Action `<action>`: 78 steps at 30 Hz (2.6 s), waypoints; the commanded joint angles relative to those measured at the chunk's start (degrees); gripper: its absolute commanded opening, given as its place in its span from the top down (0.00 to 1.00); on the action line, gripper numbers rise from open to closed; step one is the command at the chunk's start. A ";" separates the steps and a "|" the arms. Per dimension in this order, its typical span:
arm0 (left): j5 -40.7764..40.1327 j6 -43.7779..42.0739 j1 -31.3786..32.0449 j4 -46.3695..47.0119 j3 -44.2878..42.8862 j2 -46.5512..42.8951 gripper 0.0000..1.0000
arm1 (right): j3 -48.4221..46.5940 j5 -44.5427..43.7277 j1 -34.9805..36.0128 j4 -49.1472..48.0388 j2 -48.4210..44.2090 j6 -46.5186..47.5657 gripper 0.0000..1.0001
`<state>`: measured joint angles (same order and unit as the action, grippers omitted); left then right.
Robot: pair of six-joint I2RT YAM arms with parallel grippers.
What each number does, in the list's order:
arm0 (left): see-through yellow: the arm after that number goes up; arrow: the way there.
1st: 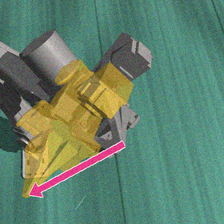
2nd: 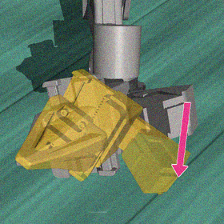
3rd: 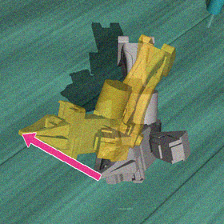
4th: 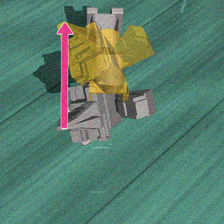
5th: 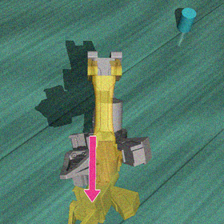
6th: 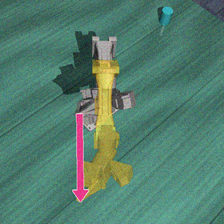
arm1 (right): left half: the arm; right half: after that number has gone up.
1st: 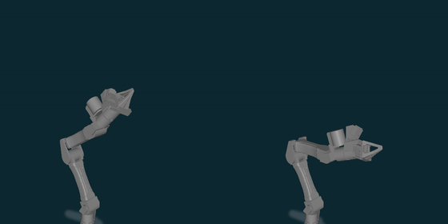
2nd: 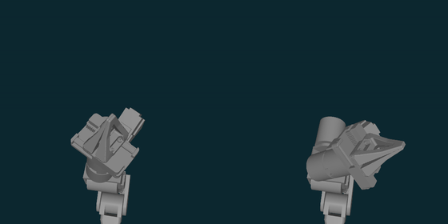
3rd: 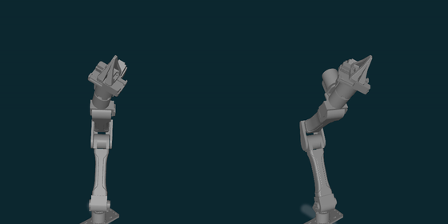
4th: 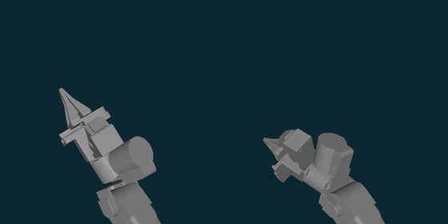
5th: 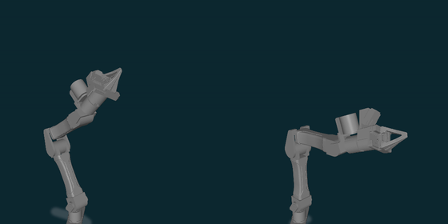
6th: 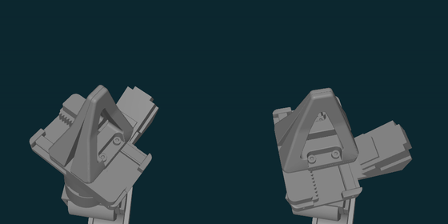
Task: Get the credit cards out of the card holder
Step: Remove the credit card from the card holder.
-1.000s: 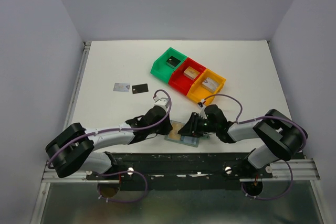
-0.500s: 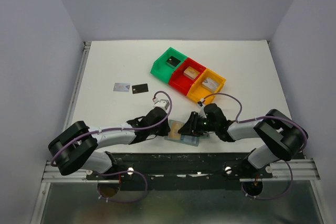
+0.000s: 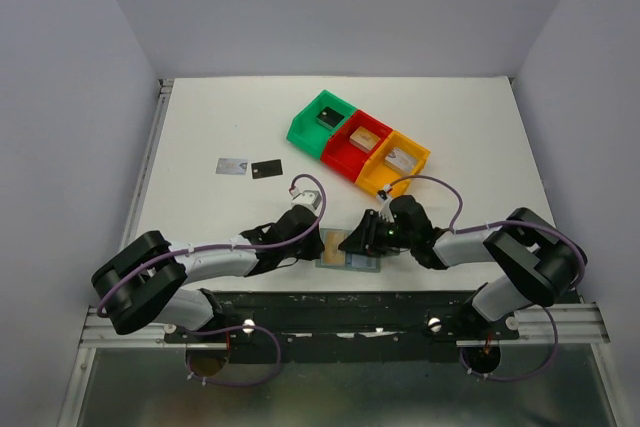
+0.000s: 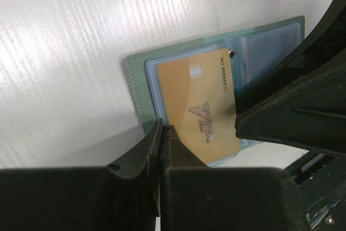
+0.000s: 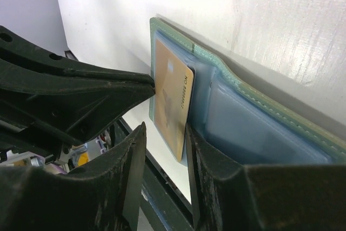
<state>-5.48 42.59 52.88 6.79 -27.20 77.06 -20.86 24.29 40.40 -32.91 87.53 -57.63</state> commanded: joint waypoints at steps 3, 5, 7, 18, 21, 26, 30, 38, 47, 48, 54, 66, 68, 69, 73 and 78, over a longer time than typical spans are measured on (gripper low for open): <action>-0.77 0.04 0.20 -1.43 1.54 0.29 0.91 | -0.41 0.23 -0.24 -3.39 0.10 -0.73 0.57; -0.68 0.30 0.20 -1.25 1.54 0.37 0.91 | -0.32 0.93 -0.32 -4.44 0.45 -0.91 0.57; -0.59 0.21 0.20 -1.25 1.62 0.38 0.91 | -0.32 1.81 -0.24 -5.67 0.98 -1.08 0.57; -0.06 0.48 0.29 -0.02 2.06 0.55 0.92 | -0.93 7.34 -0.24 -11.83 5.37 -2.05 0.59; 0.46 0.39 0.20 0.94 2.33 0.73 0.92 | -1.20 7.70 -0.24 -12.09 6.08 -2.05 0.59; 1.34 0.21 0.29 2.18 2.33 0.73 0.92 | -1.90 8.05 -0.24 -11.57 6.87 -1.96 0.59; 1.61 0.13 0.38 2.79 2.50 0.81 0.92 | -2.51 8.22 -0.24 -11.39 7.48 -2.05 0.58; 2.31 -0.05 0.55 4.20 2.77 0.90 0.92 | -3.92 8.23 -0.15 -10.34 8.54 -1.88 0.56; 3.01 -0.75 0.64 6.04 3.38 0.02 0.92 | -5.94 9.28 -0.24 -9.19 10.38 -1.70 0.56; 3.01 -0.84 0.64 6.13 3.56 -0.06 0.92 | -6.12 9.54 -0.24 -9.02 10.56 -1.61 0.56; 3.01 -1.10 0.64 6.48 3.56 -1.03 0.92 | -7.26 10.68 -0.15 -8.49 11.70 -1.61 0.56; 0.47 0.12 0.56 3.85 3.73 -2.35 0.75 | -7.79 8.49 -0.15 0.47 6.08 2.43 0.57; 0.11 0.30 0.64 3.67 3.91 -2.87 0.71 | -7.62 8.14 -0.15 0.82 5.73 2.52 0.57; -0.15 0.39 0.64 3.50 4.08 -3.05 0.71 | -7.61 8.22 -0.15 1.00 5.64 2.52 0.57; -0.33 0.39 0.64 2.97 3.91 -2.97 0.71 | -7.79 7.79 -0.15 2.49 4.76 3.13 0.57; -0.32 0.13 0.64 2.44 3.30 -2.26 0.76 | -8.23 7.35 -0.15 4.43 3.53 4.10 0.57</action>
<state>-5.13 42.72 53.12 10.55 -24.08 74.87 -27.59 32.67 40.01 -30.44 93.14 -55.33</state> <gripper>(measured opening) 0.273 0.431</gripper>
